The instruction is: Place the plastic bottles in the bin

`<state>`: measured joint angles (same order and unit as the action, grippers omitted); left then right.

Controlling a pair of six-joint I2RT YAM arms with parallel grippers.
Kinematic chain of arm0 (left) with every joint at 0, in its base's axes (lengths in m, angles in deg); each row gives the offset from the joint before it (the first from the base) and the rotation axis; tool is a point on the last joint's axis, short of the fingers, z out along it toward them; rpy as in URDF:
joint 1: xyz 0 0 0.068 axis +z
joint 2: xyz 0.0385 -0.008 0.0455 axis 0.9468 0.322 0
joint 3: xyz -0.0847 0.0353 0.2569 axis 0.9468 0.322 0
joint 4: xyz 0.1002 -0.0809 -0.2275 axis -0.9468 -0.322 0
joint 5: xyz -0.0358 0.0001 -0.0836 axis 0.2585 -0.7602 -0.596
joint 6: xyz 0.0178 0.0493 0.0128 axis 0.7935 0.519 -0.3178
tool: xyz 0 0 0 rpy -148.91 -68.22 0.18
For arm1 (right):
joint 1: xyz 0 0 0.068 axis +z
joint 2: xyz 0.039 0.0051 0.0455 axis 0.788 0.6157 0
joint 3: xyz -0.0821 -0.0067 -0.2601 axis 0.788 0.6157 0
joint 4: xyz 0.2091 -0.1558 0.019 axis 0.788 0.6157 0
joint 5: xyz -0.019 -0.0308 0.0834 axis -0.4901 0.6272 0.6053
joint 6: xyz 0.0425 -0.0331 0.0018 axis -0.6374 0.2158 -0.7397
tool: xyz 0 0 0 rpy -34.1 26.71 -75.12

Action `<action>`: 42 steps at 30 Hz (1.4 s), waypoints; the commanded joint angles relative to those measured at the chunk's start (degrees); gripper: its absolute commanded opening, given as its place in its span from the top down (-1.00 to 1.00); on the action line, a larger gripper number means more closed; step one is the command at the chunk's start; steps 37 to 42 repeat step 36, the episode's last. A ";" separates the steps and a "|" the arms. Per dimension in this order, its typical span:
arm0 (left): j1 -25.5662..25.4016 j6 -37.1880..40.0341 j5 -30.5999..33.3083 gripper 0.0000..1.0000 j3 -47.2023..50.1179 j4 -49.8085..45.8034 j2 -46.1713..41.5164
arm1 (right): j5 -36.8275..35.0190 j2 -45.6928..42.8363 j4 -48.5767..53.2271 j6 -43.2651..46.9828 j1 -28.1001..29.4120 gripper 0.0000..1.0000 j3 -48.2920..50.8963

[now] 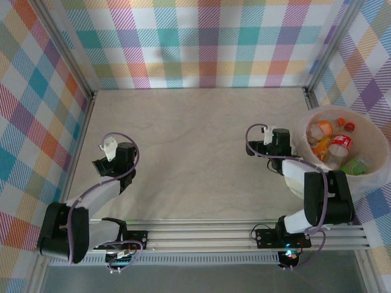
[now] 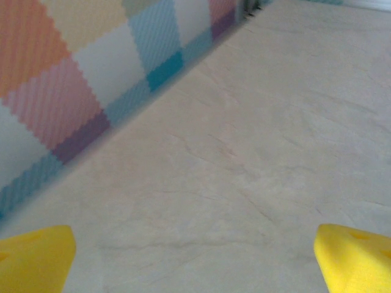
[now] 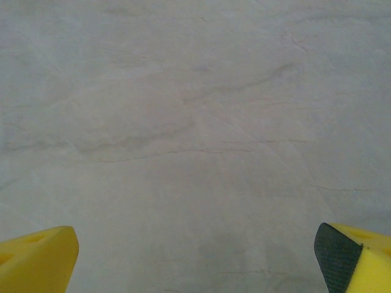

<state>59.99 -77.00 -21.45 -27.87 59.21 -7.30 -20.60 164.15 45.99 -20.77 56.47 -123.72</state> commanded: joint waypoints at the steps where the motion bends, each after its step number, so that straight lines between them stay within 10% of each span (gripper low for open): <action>1: 0.72 8.82 -12.25 -1.00 0.68 15.78 5.45 | 2.49 0.71 -11.57 2.31 -1.23 -0.99 1.84; 12: 3.29 14.84 -25.84 -1.00 3.39 35.87 17.58 | 6.76 3.89 -39.60 -0.90 -5.44 -0.99 14.96; 42: 6.09 13.80 -31.08 -1.00 3.20 37.16 20.29 | 2.25 4.03 -31.00 -1.94 -4.74 -0.99 10.44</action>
